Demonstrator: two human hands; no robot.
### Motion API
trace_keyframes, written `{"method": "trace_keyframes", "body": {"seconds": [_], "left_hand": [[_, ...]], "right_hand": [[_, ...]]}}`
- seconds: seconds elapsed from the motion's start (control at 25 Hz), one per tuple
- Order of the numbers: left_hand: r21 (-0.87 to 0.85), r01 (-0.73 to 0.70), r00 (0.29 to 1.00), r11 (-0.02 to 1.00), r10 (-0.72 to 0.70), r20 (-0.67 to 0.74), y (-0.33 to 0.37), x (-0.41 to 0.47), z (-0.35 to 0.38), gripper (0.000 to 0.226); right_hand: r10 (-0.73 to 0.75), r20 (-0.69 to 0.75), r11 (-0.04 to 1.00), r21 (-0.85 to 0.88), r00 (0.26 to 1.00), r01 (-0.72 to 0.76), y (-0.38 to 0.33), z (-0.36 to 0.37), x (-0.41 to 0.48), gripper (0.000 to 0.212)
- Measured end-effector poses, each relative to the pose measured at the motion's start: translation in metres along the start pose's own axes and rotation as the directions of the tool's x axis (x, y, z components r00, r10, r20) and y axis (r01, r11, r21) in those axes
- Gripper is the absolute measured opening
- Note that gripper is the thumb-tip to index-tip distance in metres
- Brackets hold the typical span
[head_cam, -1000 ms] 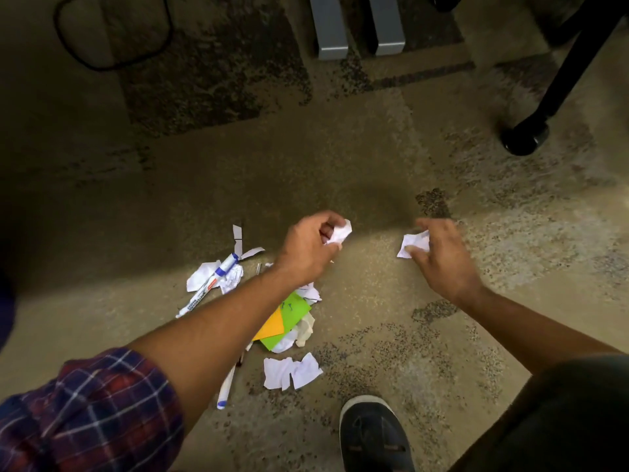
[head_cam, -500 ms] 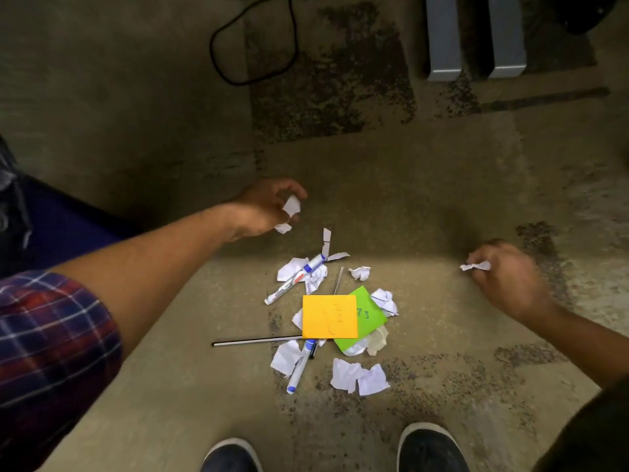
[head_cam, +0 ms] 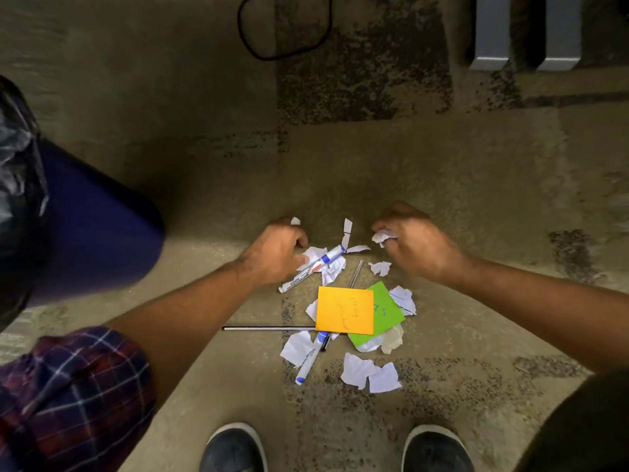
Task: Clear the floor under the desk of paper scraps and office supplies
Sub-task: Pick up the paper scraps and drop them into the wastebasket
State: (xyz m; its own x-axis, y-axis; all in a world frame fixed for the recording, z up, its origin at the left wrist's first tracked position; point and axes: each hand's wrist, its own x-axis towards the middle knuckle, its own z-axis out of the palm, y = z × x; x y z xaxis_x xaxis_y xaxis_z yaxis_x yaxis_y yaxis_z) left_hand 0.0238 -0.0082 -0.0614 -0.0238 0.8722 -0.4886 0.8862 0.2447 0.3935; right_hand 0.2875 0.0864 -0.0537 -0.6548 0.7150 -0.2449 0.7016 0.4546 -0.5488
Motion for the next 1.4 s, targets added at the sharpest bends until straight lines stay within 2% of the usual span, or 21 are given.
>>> {"method": "trace_keyframes", "body": {"seconds": [0.04,0.12,0.2,0.36,0.48,0.56,0.64,0.76,0.88,1.0,1.12,1.28,1.4], "left_hand": [[0.000,0.010,1.000,1.000,-0.010,-0.011,-0.001,-0.001,0.005,0.032],[-0.005,0.031,0.999,1.000,-0.031,-0.031,-0.001,-0.001,0.010,0.034],[-0.021,0.051,0.998,0.998,-0.052,-0.023,-0.001,0.001,0.011,0.027],[-0.094,0.124,0.992,0.988,-0.121,0.032,-0.004,0.003,0.006,0.015],[-0.094,0.176,0.984,0.980,-0.171,0.056,-0.006,0.004,-0.009,0.011],[-0.086,0.177,0.984,0.981,-0.175,0.027,-0.006,0.006,-0.027,0.008],[-0.131,0.191,0.980,0.973,-0.197,-0.027,-0.002,0.007,-0.050,0.009],[-0.249,0.208,0.963,0.946,-0.242,-0.116,0.010,0.008,-0.089,0.011],[-0.371,0.162,0.944,0.915,-0.253,-0.212,0.025,0.005,-0.132,0.017],[-0.502,0.054,0.896,0.863,-0.264,-0.357,0.034,-0.005,-0.188,0.021],[-0.548,-0.054,0.843,0.835,-0.256,-0.473,0.030,-0.031,-0.242,0.019],[-0.558,-0.123,0.765,0.821,-0.279,-0.580,-0.001,-0.086,-0.289,0.014],[-0.588,-0.139,0.655,0.797,-0.371,-0.658,-0.046,-0.134,-0.310,0.015]], "right_hand": [[-0.014,0.043,1.000,-0.017,0.999,0.015,-0.003,0.003,0.005,0.022],[-0.007,0.176,0.997,-0.076,0.984,0.021,-0.010,0.010,0.014,0.039],[-0.013,0.243,0.995,-0.096,0.970,0.037,-0.015,0.018,0.018,0.042],[-0.080,0.208,0.979,-0.167,0.975,0.116,-0.019,0.032,0.020,0.020],[-0.094,0.236,0.983,-0.131,0.967,0.127,-0.018,0.035,0.025,0.018],[-0.072,0.184,0.988,-0.121,0.980,0.095,-0.019,0.026,0.028,0.013],[-0.038,0.088,0.998,-0.037,0.995,0.042,-0.019,0.009,0.031,0.006],[0.077,-0.010,0.978,0.197,0.997,-0.073,-0.034,-0.022,0.044,0.002],[0.197,-0.060,0.866,0.479,0.979,-0.144,-0.069,-0.054,0.064,0.005],[0.213,-0.093,0.781,0.614,0.973,-0.113,-0.119,-0.087,0.084,0.005],[0.139,-0.140,0.745,0.667,0.980,-0.010,-0.173,-0.116,0.104,0.009],[-0.066,-0.167,0.740,0.653,0.984,0.161,-0.256,-0.137,0.127,0.014],[-0.199,-0.224,0.729,0.616,0.954,0.297,-0.324,-0.133,0.139,0.012]]}}
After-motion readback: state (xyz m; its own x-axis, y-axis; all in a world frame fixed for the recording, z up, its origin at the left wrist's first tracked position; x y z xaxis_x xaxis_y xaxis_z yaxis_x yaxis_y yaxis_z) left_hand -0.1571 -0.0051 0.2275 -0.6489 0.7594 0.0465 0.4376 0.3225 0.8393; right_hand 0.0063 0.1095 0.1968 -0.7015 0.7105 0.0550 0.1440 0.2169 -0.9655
